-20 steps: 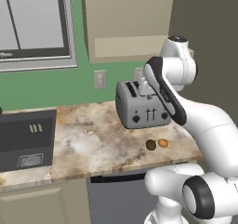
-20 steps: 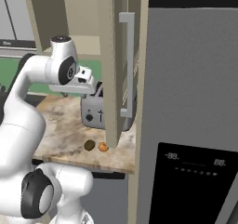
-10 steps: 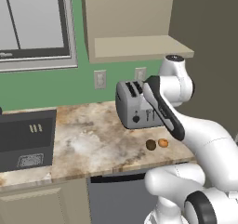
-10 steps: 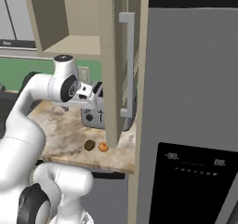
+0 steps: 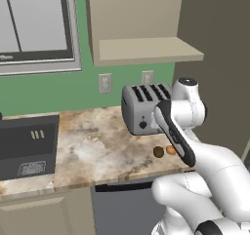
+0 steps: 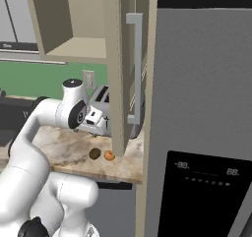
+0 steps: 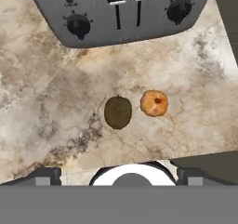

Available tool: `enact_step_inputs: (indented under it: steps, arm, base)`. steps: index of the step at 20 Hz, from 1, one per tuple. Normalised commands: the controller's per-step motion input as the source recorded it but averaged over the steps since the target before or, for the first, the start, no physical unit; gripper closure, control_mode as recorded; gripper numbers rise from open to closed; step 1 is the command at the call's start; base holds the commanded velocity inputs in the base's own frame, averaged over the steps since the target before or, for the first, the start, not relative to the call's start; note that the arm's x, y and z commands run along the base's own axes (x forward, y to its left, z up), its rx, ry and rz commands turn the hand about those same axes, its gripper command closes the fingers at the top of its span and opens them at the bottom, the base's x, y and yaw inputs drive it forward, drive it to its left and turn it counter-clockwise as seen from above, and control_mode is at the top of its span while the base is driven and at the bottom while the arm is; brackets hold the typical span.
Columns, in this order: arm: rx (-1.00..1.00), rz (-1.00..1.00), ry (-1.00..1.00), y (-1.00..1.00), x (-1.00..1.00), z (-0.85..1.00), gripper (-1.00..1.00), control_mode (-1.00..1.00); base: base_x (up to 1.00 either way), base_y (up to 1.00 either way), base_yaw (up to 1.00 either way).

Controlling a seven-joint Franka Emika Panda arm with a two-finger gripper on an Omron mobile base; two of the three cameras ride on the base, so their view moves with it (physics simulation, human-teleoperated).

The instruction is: Pick the kiwi, tangerine from the counter and place them in the cabinet. Then close the cabinet.

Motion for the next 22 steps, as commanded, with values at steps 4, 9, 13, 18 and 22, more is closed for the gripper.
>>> enact_step_inputs:
  steps: [4,9,13,18,22]
  arm:
    - [0.06,-0.23,0.02,-0.13,0.00,-0.37,-1.00,-1.00]
    - [0.07,-0.20,0.00,-0.04,0.00,-0.27,-1.00,-1.00]
    - [0.04,-0.16,0.01,0.00,0.11,-0.19,-1.00,-1.00]
    - [0.02,-0.16,0.02,0.00,0.13,-0.16,-1.00,-1.00]
    - [0.01,-0.12,0.05,0.00,0.10,-0.14,-1.00,-1.00]
  base:
    - [0.00,0.00,0.00]
    - [0.00,0.00,0.00]
    - [0.00,0.00,0.00]
    - [0.00,0.00,0.00]
    - [0.00,0.00,0.00]
